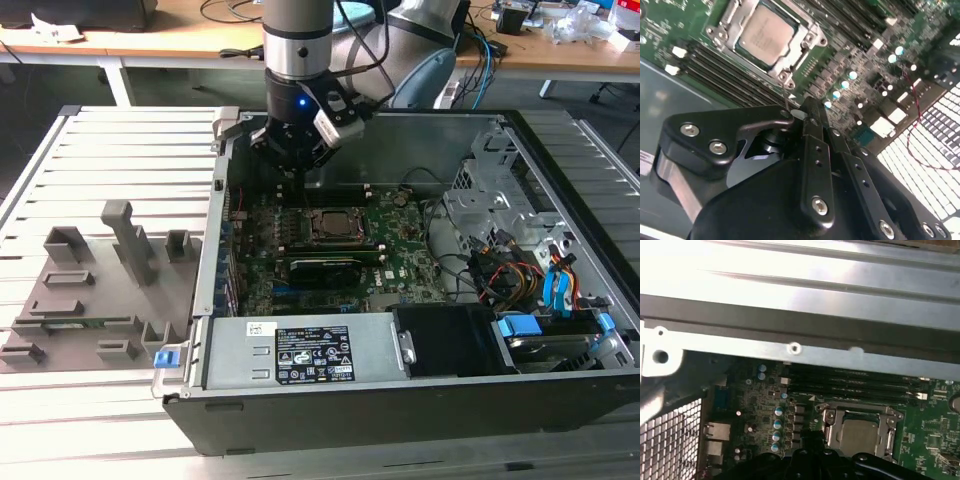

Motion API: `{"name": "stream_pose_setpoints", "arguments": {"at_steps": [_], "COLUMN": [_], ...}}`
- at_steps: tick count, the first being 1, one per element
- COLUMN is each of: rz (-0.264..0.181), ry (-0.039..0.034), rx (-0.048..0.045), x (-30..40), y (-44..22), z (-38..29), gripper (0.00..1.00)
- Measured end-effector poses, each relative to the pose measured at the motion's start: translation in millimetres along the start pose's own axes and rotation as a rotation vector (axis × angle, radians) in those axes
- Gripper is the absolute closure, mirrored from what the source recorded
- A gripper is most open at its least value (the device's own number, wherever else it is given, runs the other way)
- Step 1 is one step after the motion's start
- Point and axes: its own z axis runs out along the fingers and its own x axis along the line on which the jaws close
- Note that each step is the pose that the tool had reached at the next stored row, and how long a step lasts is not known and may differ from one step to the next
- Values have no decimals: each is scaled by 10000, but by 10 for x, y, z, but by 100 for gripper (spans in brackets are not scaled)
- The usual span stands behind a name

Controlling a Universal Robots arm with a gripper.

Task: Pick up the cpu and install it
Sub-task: 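Install the first cpu locking lever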

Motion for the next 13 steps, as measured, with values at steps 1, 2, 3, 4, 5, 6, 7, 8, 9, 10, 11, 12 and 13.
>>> {"name": "stream_pose_setpoints", "arguments": {"at_steps": [1, 2, 3, 4, 5, 6, 7, 8, 9, 10, 11, 12, 13], "rz": [-3, -2, -5, -7, -6, -4, -4, -3, -6, -3, -5, -4, -3], "ry": [0, 0, 1, 0, -7, -13, -19, -21, -21, -20, -20, -20, -18], "rx": [-1, -3, -2, -21, -72, -135, -192, -199, -200, -200, -200, -200, -200], "x": [41, 78, 82, 83, 82, 81, 80, 80, 79, 76, 66, 53, 35], "y": [6, 11, 16, 23, 31, 41, 48, 51, 53, 58, 64, 67, 67], "z": [-1, -2, -2, -3, -3, -3, -4, -4, -7, -17, -19, -19, -19], "gripper": [89, 89, 89, 89, 89, 89, 89, 89, 89, 89, 89, 89, 89]}}
